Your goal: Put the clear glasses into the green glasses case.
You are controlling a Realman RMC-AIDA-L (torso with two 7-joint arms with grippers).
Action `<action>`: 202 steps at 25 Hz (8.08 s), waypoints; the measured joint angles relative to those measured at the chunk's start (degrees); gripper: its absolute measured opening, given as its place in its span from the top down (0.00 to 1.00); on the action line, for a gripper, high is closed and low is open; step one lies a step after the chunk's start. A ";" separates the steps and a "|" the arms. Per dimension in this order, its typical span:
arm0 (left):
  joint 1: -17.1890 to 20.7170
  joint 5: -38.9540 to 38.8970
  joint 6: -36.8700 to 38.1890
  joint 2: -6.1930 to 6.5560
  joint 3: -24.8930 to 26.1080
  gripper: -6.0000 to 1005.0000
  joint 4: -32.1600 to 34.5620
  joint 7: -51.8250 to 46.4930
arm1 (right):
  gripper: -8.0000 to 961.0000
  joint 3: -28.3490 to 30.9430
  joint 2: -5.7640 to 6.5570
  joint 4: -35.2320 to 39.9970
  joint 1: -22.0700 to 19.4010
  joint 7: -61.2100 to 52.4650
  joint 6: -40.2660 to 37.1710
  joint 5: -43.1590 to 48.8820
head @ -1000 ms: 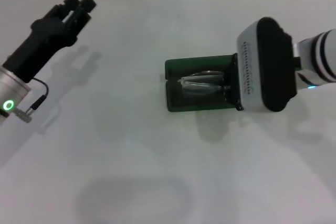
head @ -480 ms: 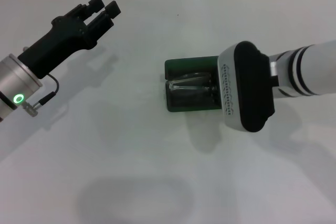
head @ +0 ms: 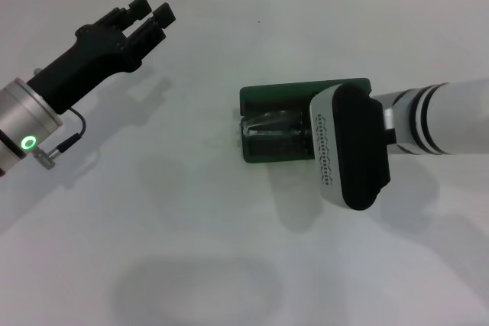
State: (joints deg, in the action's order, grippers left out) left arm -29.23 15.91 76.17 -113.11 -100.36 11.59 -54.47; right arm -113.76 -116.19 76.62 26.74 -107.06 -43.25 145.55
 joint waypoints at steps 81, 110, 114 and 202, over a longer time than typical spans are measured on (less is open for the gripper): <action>-0.11 -0.42 -1.50 -0.02 0.09 0.47 -0.07 -0.17 | 0.52 0.66 0.06 6.12 -5.53 -4.08 -5.02 -3.93; -0.71 -0.14 -2.09 -0.14 1.70 0.47 0.32 0.13 | 0.51 7.51 0.08 11.33 -4.85 -7.90 -19.41 -8.98; -0.32 -0.17 -2.09 -0.02 1.70 0.47 0.15 0.15 | 0.50 8.68 0.28 12.39 -5.12 -6.95 -20.15 -12.66; 5.33 37.19 9.50 -2.54 10.29 0.29 14.25 2.50 | 0.22 59.55 2.03 -48.58 -2.87 53.45 -57.34 -61.18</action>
State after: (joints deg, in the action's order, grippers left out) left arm -23.91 53.10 85.68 -115.65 -90.07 25.84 -51.97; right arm -54.21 -114.16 28.04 23.87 -53.61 -100.58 84.38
